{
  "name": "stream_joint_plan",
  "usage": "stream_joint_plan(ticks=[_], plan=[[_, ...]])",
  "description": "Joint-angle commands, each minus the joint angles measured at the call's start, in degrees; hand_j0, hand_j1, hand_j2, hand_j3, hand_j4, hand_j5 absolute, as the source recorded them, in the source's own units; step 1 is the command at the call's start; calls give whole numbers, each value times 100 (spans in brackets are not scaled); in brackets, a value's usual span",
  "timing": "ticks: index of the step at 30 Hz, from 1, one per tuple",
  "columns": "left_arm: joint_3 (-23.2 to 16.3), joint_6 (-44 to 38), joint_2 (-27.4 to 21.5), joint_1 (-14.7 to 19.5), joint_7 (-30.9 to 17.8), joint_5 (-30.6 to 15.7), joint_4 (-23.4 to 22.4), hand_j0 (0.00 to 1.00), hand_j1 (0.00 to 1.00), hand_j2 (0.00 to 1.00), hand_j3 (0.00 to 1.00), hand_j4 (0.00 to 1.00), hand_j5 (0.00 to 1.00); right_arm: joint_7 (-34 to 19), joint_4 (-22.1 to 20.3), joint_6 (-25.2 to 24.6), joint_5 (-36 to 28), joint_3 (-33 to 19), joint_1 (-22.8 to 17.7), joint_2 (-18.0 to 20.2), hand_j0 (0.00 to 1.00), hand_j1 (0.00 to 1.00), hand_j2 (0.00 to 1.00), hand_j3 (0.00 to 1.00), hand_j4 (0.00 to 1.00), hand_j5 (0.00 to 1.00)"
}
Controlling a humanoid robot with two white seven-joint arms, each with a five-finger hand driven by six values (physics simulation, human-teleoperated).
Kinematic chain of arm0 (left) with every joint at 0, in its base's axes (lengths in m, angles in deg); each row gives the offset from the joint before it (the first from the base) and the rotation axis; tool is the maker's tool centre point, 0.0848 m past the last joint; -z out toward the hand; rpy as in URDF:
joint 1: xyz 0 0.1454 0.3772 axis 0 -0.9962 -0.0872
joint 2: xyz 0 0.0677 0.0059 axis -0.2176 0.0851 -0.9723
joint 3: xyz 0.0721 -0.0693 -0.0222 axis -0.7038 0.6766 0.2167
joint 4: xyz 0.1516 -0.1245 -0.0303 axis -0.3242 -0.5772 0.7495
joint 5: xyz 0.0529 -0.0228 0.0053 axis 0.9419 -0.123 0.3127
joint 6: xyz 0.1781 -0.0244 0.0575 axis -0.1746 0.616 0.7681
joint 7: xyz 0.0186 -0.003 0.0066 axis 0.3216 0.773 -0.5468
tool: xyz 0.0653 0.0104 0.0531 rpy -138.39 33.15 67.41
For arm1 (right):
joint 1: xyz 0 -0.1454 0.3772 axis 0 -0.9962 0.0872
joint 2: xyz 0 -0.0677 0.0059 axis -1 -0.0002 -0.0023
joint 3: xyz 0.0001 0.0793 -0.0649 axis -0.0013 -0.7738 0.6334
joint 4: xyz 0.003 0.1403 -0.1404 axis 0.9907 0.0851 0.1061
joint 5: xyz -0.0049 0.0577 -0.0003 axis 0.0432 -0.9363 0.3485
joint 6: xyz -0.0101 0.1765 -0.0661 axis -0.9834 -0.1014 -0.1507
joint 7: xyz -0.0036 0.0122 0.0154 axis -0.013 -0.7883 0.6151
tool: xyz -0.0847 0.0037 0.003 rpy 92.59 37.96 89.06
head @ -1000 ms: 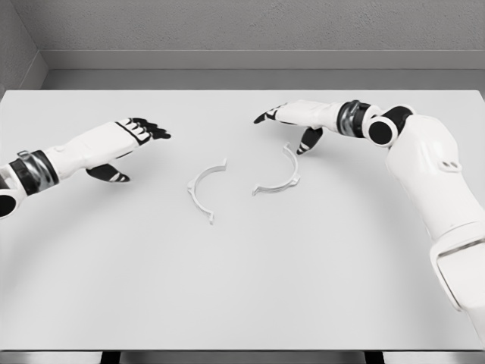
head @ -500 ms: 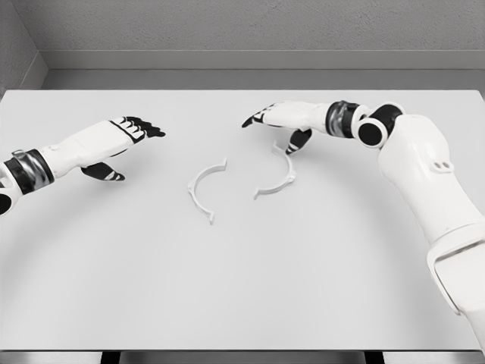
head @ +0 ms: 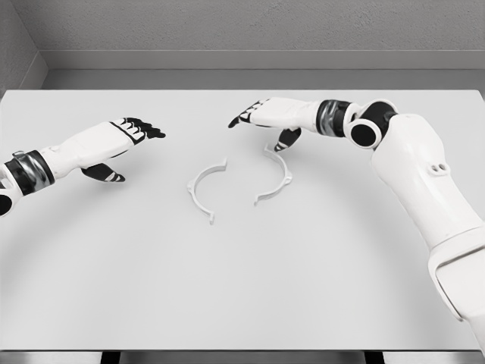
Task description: Assemble PVC drainage pipe clamps
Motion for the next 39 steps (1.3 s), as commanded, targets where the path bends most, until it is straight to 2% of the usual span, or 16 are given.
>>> stream_joint_plan(ticks=[1, 8, 39], plan=[[1, -7, -4, 0, 4, -38, 1, 100, 100, 100, 100, 100, 100, 2, 9, -14, -22, -31, 0, 31, 92, 92, 92, 92, 92, 92], [1, -7, -4, 9, 4, -38, 1, 100, 100, 100, 100, 100, 100, 10, 264, -14, -13, -75, 26, 67, 92, 92, 92, 92, 92, 92], [9, -7, -75, 18, 4, -38, 9, 100, 100, 100, 100, 100, 100, -16, 220, -14, 13, -31, -114, 31, 92, 92, 92, 92, 92, 92]])
